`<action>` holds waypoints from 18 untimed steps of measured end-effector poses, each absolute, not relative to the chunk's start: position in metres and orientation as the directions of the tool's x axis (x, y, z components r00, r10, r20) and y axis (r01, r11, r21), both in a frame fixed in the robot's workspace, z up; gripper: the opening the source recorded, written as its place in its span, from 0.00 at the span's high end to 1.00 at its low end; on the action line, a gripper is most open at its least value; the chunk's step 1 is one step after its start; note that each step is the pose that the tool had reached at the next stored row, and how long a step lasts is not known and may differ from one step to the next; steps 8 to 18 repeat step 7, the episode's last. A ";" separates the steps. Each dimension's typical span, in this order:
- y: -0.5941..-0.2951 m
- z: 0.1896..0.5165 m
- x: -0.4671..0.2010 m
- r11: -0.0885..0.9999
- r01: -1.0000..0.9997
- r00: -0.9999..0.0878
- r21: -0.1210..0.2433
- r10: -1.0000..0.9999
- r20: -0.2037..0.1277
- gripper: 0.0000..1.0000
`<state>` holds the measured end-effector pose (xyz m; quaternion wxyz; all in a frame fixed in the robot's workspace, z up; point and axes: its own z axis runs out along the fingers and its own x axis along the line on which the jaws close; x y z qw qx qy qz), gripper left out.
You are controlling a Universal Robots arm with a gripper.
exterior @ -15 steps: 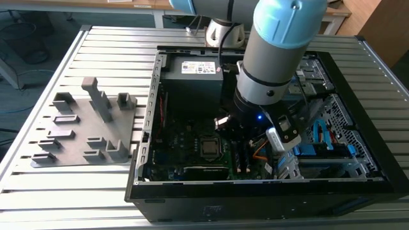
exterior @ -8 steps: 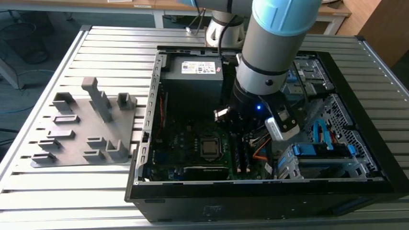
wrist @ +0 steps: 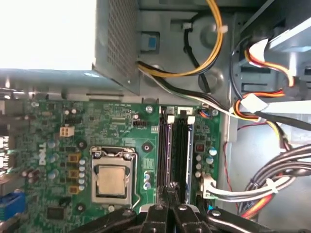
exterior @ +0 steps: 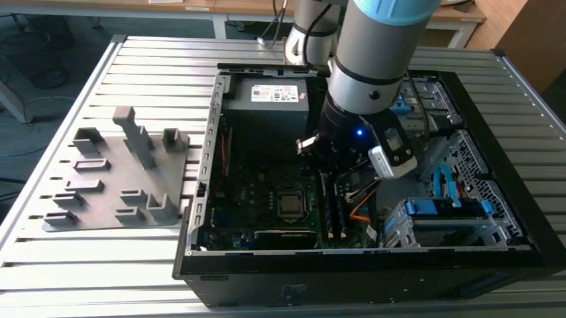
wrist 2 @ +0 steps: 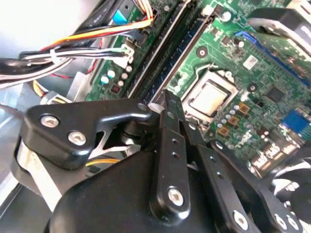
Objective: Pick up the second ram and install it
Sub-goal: 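Press down the second ram until it locks into place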
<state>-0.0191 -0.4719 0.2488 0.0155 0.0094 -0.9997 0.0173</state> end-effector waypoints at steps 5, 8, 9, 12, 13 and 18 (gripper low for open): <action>-0.472 0.250 -0.019 0.999 -0.019 -0.999 -0.034 -0.018 0.031 0.90; -0.472 0.250 -0.019 0.999 -0.019 -0.999 -0.034 -0.018 0.031 0.90; -0.472 0.250 -0.019 0.999 -0.019 -0.999 -0.034 -0.018 0.031 0.90; -0.472 0.250 -0.019 0.999 -0.019 -0.999 -0.034 -0.018 0.031 0.90; -0.472 0.250 -0.019 0.999 -0.019 -0.999 -0.034 -0.018 0.031 0.90; -0.472 0.250 -0.019 0.999 -0.019 -0.999 -0.034 -0.018 0.031 0.90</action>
